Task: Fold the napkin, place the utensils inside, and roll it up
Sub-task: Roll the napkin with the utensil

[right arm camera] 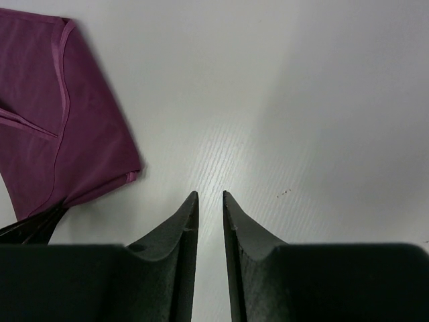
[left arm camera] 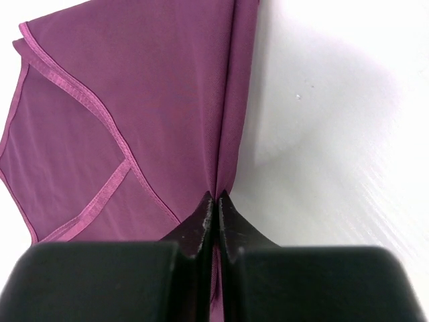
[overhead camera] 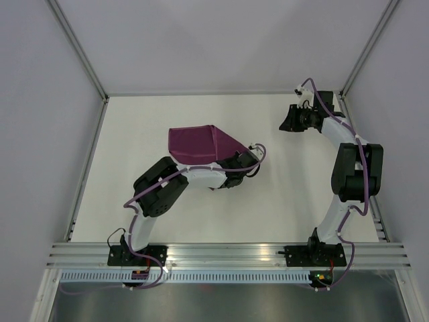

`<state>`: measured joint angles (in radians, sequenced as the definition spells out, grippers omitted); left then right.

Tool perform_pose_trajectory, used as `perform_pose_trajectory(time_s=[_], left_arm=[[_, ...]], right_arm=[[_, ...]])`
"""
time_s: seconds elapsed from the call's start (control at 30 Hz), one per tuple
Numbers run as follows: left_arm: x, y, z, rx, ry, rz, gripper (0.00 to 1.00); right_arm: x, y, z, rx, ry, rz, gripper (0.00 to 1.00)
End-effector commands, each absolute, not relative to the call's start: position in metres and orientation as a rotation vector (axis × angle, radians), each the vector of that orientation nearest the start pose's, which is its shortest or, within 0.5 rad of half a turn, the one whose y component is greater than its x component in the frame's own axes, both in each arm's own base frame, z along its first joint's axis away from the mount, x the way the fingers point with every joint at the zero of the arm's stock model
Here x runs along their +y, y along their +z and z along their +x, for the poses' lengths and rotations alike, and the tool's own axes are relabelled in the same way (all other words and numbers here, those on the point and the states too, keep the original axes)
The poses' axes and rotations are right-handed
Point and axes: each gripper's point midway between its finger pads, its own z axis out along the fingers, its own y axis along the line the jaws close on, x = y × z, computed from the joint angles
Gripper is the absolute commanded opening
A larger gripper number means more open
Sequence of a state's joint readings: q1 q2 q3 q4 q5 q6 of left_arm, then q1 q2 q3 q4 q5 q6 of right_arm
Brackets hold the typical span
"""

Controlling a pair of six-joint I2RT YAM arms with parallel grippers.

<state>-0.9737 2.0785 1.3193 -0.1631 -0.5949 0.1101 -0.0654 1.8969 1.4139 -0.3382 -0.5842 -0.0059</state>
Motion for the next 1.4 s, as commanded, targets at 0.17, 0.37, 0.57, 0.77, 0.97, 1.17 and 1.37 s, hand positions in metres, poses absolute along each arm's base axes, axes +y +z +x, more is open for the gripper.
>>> perform_pose_trajectory(time_s=[0.17, 0.37, 0.57, 0.77, 0.97, 1.17, 1.37], left_arm=[[-0.311, -0.03, 0.303, 2.277, 0.133, 1.18, 0.02], [-0.317, -0.027, 0.283, 2.314, -0.042, 1.204, 0.02], [-0.324, -0.028, 0.249, 2.357, -0.268, 1.227, 0.02], [-0.321, -0.02, 0.236, 2.368, -0.355, 1.211, 0.02], [-0.314, -0.002, 0.22, 2.371, -0.436, 1.187, 0.02], [-0.301, 0.002, 0.204, 2.397, -0.477, 1.177, 0.02], [-0.296, 0.005, 0.202, 2.434, -0.542, 1.145, 0.02]], right_arm=[[0.072, 0.137, 0.466, 2.212, 0.664, -0.362, 0.26], [0.088, 0.143, 0.442, 2.14, 0.658, -0.569, 0.26], [0.115, 0.143, 0.404, 1.993, 0.61, -0.854, 0.27], [0.131, 0.143, 0.377, 1.856, 0.591, -1.014, 0.28], [0.141, 0.143, 0.353, 1.815, 0.624, -1.105, 0.28], [0.152, 0.129, 0.327, 1.787, 0.629, -1.224, 0.28], [0.172, 0.124, 0.293, 1.688, 0.585, -1.391, 0.3]])
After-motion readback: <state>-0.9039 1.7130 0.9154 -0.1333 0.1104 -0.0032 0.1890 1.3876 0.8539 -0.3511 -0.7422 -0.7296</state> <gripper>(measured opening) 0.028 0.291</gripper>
